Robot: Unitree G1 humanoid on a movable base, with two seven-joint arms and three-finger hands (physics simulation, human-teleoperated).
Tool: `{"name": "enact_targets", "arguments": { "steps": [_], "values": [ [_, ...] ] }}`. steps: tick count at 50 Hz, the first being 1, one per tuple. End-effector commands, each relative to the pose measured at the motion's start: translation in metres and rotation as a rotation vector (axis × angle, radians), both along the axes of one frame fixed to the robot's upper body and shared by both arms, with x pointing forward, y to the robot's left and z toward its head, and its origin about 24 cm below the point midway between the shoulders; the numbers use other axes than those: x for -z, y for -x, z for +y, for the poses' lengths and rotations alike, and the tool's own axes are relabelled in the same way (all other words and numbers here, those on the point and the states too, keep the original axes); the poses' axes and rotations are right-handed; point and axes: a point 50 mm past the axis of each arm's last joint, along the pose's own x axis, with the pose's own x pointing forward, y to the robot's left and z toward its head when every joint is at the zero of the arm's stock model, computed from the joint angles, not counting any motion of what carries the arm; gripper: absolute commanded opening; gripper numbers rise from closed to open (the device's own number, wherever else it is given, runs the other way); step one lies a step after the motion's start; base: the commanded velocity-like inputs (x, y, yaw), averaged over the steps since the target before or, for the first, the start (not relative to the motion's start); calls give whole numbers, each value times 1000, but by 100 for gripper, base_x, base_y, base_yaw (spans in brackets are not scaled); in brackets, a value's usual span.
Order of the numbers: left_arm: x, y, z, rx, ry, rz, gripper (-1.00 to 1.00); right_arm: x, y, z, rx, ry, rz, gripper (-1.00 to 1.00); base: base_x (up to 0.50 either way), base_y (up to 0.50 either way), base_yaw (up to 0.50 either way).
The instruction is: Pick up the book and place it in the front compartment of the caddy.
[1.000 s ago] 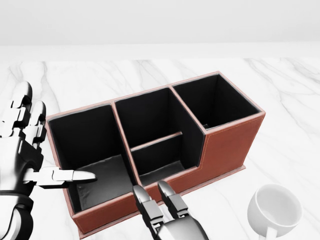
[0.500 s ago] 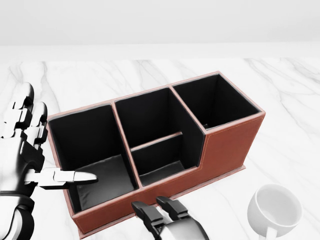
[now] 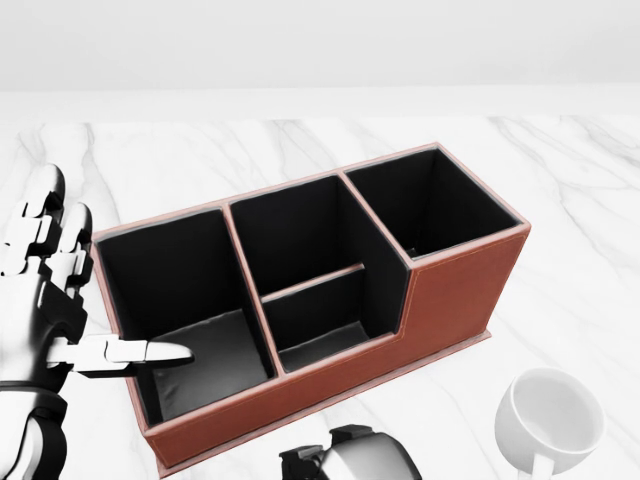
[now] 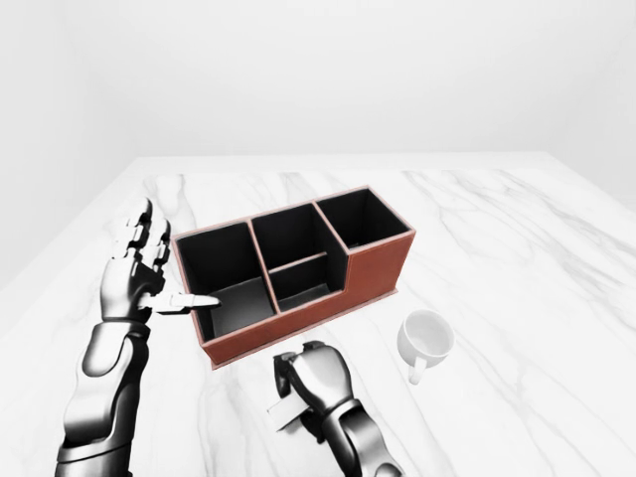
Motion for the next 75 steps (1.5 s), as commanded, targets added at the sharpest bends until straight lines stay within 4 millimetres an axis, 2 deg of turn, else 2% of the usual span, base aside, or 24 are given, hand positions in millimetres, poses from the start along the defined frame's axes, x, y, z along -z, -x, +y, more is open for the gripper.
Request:
{"name": "enact_targets", "arguments": {
  "steps": [1, 12, 19, 24, 38, 39, 45, 62, 75],
  "values": [
    [0, 0, 1, -4, 2, -1, 100, -12, -1, 1, -3, -41, -19, -100, 0, 0, 0],
    [-1, -1, 1, -5, 2, -5, 100, -32, -2, 1, -21, -69, -53, -100, 0, 0, 0],
    [-1, -1, 2, -6, 2, -4, 100, -59, -6, -1, -46, -93, -105, -100, 0, 0, 0],
    [-2, -1, 2, -7, 2, -7, 100, -72, -11, -4, -47, -98, -130, -100, 0, 0, 0],
    [-2, -1, 3, -11, 4, -8, 100, -94, -12, -5, -63, -66, -177, -100, 0, 0, 0],
    [-1, -2, 3, -11, 5, -3, 100, -104, -14, -7, -61, -62, -194, -100, 0, 0, 0],
    [0, -3, 3, -12, 5, 3, 100, -119, -19, -12, -44, -58, -216, -100, 0, 0, 0],
    [1, -3, 4, -14, 4, 7, 100, -149, -24, -16, -24, -38, -254, -100, 0, 0, 0],
    [0, -2, 4, -15, 4, 1, 100, -177, -40, -18, 20, -59, -327, -100, 0, 0, 0]
  ]
}}
